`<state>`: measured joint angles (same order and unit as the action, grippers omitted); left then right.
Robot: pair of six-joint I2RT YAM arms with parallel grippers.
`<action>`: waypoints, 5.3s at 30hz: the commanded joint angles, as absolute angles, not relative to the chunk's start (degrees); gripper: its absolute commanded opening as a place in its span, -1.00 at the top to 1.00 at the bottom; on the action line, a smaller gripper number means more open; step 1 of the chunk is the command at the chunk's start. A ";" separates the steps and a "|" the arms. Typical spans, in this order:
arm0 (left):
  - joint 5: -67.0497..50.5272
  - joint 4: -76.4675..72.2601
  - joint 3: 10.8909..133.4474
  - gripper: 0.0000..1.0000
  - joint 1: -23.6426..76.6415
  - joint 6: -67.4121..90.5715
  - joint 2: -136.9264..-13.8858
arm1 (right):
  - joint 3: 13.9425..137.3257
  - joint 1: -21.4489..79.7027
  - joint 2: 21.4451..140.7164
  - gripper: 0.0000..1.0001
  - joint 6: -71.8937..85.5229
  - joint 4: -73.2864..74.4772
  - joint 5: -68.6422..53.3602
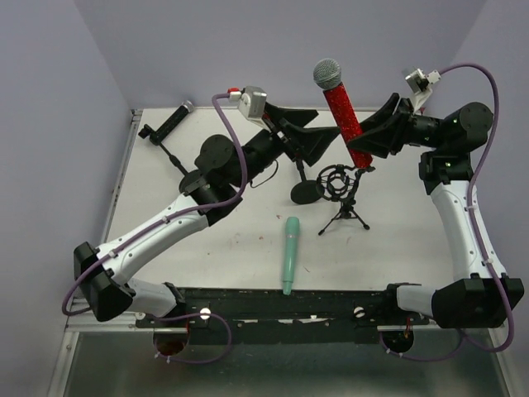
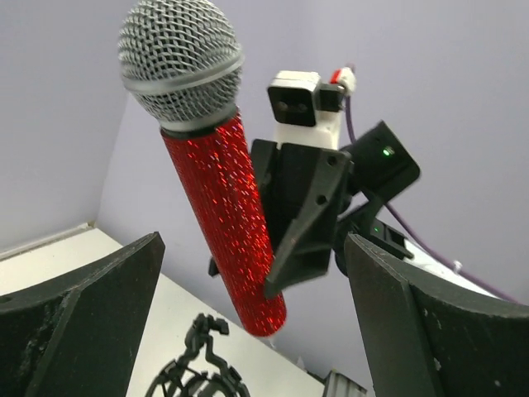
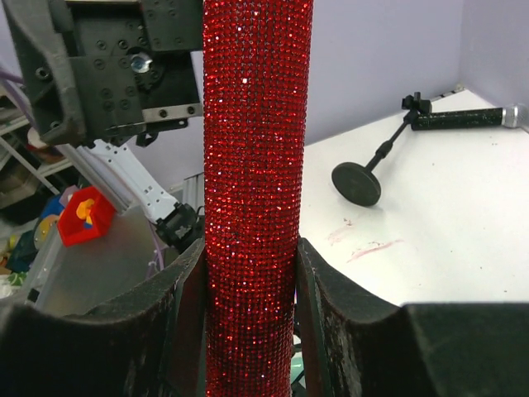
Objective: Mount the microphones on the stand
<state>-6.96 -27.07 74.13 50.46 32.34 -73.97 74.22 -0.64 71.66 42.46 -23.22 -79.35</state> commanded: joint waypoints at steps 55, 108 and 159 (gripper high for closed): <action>-9.67 -28.30 80.25 -0.10 51.59 41.22 -83.32 | 71.10 3.60 68.03 0.75 26.37 -9.05 -77.26; -16.43 -5.45 86.13 1.00 49.39 14.50 -71.19 | 65.06 -21.45 64.52 -0.99 -10.18 24.43 -49.47; -18.28 -14.68 89.48 1.00 51.85 18.11 -85.61 | 42.89 -9.93 61.35 -0.65 -12.13 1.23 -66.80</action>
<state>-18.46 -11.51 90.61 51.42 17.82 -85.45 43.44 -10.22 61.19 -12.86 2.74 -68.01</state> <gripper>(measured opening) 0.500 0.826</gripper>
